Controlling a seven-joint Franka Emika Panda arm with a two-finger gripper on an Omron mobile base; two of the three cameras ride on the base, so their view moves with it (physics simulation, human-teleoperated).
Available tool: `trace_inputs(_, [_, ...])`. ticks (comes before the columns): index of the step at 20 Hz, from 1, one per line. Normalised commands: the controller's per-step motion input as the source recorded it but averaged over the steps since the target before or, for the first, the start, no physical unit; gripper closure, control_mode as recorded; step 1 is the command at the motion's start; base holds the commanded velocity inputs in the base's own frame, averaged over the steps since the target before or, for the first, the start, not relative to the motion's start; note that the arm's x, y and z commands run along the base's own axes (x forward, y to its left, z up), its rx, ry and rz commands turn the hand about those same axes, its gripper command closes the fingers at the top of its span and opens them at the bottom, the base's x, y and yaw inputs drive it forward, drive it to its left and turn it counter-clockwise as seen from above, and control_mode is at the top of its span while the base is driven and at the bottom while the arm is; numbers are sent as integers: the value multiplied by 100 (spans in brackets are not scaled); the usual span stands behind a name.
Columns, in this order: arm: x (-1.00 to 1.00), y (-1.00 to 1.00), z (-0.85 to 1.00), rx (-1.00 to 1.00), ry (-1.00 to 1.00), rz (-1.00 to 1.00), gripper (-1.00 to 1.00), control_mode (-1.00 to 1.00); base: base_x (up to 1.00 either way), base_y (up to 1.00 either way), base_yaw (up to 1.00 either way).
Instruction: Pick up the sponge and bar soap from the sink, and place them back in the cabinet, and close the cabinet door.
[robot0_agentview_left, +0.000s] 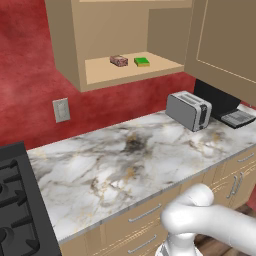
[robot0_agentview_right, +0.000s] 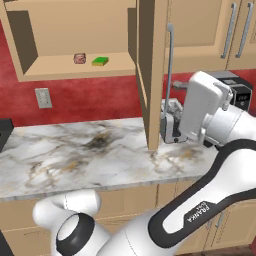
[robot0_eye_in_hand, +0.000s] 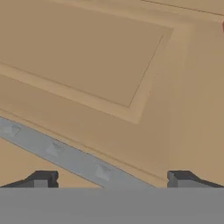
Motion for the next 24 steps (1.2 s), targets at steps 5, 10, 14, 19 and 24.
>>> trace_inputs(5, [0, 52, 0, 0, 0, 2, -100, -100, 0, 0, 0])
trace_inputs(10, [0, 49, 0, 0, 0, 2, -100, -100, 0, 0, 0])
trace_inputs(14, [0, 51, 0, 0, 0, 2, -100, -100, 0, 0, 0])
trace_inputs(19, [0, 62, 0, 0, 0, 1, -100, -100, 0, 0, 0])
trace_inputs(24, [0, 71, 0, 0, 0, 0, -100, -100, 0, 0, 0])
